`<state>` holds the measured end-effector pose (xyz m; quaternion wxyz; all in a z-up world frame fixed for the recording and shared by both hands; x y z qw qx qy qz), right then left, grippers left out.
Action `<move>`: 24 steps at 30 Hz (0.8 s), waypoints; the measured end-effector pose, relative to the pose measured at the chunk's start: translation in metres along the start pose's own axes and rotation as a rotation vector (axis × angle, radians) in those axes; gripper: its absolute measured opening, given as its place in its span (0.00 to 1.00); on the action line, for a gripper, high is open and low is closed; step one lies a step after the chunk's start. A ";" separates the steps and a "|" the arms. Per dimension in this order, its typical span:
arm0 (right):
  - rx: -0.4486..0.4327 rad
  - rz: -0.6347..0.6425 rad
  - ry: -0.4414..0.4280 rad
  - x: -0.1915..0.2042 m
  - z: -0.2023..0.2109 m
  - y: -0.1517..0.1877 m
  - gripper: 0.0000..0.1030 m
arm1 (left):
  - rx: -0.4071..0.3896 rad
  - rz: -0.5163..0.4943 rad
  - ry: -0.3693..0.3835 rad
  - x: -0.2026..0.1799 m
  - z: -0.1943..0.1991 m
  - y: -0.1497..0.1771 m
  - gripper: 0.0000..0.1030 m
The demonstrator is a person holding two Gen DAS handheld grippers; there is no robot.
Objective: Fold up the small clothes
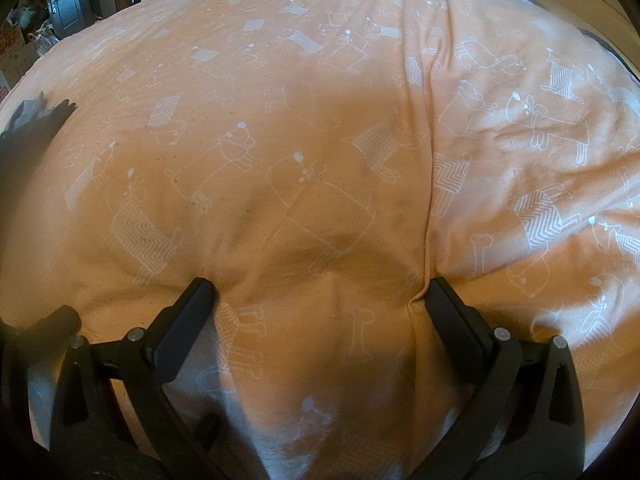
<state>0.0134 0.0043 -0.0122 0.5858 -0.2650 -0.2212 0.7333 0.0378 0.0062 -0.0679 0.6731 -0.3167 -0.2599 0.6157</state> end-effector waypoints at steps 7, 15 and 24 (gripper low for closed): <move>-0.004 0.001 0.003 0.000 0.001 0.001 1.00 | 0.003 -0.001 -0.002 0.001 0.001 0.000 1.00; -0.002 0.004 0.006 0.001 0.002 0.001 1.00 | 0.007 -0.001 -0.002 0.001 0.001 0.000 1.00; 0.000 -0.003 -0.002 0.001 0.001 0.000 1.00 | 0.015 0.003 0.000 -0.001 0.002 0.000 1.00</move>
Point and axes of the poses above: each gripper's, at about its wrist camera, not at the fingertips, and z roughly against the way its jaws point, x to its left, y to its underside, the point moved 1 cm from there along -z, roughly the way its jaws point, and after that the axes turned 11 degrees about -x, right-handed, at the moved point
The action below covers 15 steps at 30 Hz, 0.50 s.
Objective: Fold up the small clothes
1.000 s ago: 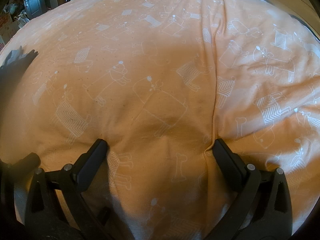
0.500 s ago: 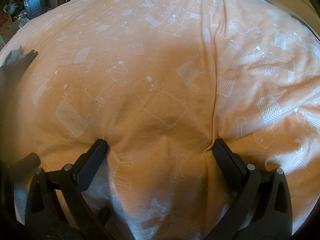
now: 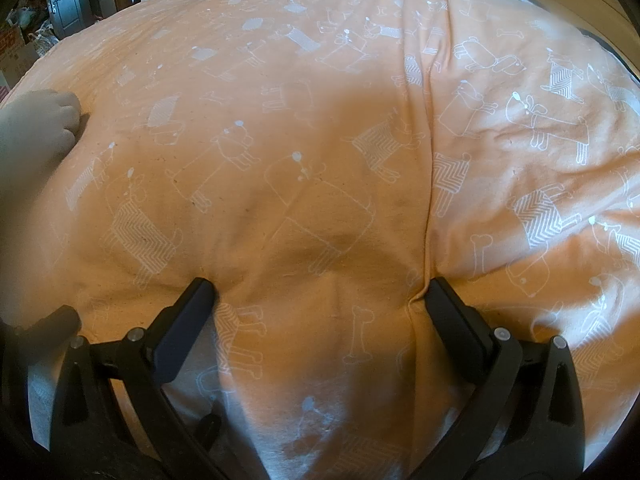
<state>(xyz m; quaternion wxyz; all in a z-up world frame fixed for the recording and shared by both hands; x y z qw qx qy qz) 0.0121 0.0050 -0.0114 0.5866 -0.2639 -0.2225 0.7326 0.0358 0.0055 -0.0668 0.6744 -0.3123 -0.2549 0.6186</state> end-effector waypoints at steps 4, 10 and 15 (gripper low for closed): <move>0.001 -0.001 -0.002 0.000 0.000 0.000 1.00 | 0.002 0.000 -0.001 0.000 0.000 0.000 1.00; 0.002 -0.003 -0.003 0.000 0.000 0.000 1.00 | 0.005 0.001 0.000 -0.001 0.000 0.000 1.00; 0.002 -0.003 -0.004 0.000 0.000 0.000 1.00 | 0.008 0.002 0.000 -0.001 0.001 0.000 1.00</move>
Point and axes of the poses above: each gripper's, at about its wrist camera, not at the fingertips, and z roughly against the way its jaws point, x to its left, y to its underside, the point moved 1 cm from there along -z, roughly the way its jaws point, and after that the axes turned 11 degrees about -x, right-handed, at the moved point
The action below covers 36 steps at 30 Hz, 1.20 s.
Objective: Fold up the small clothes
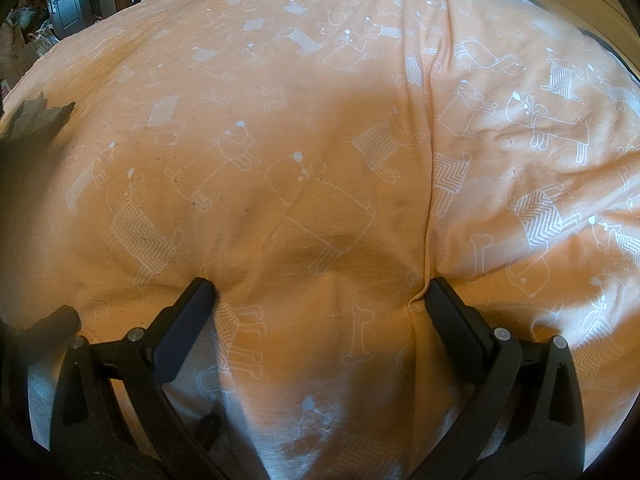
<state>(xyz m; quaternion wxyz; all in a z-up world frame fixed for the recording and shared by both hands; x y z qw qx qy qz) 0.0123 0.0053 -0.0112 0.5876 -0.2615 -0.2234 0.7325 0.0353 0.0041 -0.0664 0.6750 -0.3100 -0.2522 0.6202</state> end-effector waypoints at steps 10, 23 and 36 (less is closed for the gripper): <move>0.001 -0.001 -0.002 0.000 0.000 0.000 1.00 | 0.004 0.002 0.001 -0.001 0.000 0.000 1.00; 0.001 -0.002 -0.003 0.000 0.000 0.000 1.00 | 0.008 0.003 0.001 -0.001 0.001 0.000 1.00; 0.001 -0.004 -0.005 0.000 0.000 0.000 1.00 | 0.012 0.005 0.002 -0.002 0.001 0.000 1.00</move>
Point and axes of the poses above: each gripper's, at about its wrist camera, not at the fingertips, and z roughly against the way its jaws point, x to its left, y to its underside, the point moved 1 cm from there along -z, roughly the way its jaws point, and after that the axes turned 11 degrees about -x, right-handed, at the moved point
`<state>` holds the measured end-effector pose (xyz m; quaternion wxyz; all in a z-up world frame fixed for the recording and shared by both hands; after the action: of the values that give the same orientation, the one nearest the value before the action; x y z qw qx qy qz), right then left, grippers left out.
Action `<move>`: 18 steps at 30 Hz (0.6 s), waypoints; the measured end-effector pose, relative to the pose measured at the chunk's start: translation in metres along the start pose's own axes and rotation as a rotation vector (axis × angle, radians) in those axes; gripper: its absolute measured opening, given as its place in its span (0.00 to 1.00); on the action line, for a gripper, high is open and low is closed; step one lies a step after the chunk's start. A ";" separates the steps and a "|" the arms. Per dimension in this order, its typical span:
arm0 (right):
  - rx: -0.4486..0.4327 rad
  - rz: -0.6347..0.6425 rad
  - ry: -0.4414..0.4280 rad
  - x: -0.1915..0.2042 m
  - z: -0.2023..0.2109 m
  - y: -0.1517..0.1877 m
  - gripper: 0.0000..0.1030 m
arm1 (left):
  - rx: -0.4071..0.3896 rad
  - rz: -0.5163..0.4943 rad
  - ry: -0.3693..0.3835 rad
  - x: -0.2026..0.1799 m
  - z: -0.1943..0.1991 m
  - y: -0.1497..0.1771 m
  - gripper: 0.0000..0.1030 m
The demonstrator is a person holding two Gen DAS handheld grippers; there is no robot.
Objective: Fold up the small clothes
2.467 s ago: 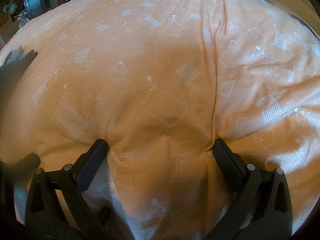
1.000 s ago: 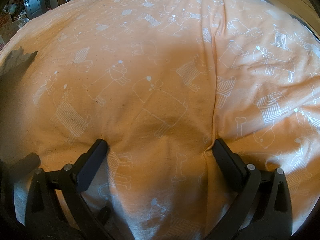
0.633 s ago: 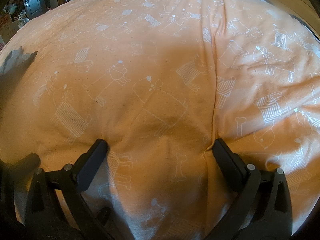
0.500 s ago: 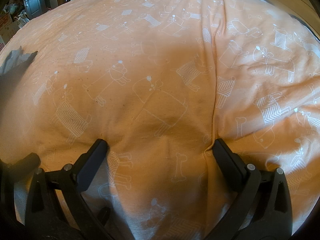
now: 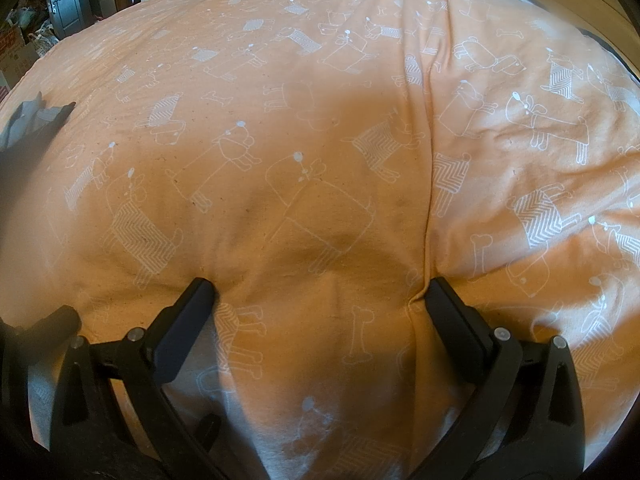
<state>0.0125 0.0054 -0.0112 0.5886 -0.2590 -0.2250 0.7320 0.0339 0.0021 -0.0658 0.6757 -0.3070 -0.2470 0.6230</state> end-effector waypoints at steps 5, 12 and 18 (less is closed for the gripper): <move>0.000 0.002 0.006 0.001 0.001 0.000 1.00 | 0.000 -0.002 0.005 0.001 0.001 0.000 1.00; 0.008 0.001 0.003 0.002 0.000 -0.001 1.00 | -0.020 0.017 0.034 0.007 0.000 -0.002 1.00; 0.005 0.001 0.002 0.003 0.000 -0.001 1.00 | -0.022 0.015 0.033 0.008 -0.001 -0.003 1.00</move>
<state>0.0130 0.0082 -0.0107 0.5891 -0.2584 -0.2224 0.7326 0.0370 0.0095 -0.0647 0.6716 -0.3265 -0.2402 0.6201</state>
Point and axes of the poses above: each gripper's, at about its wrist camera, not at the fingertips, and z roughly against the way its jaws point, x to its left, y to its underside, the point moved 1 cm from there along -z, roughly the way its jaws point, and after that the axes turned 11 degrees about -x, right-handed, at the moved point
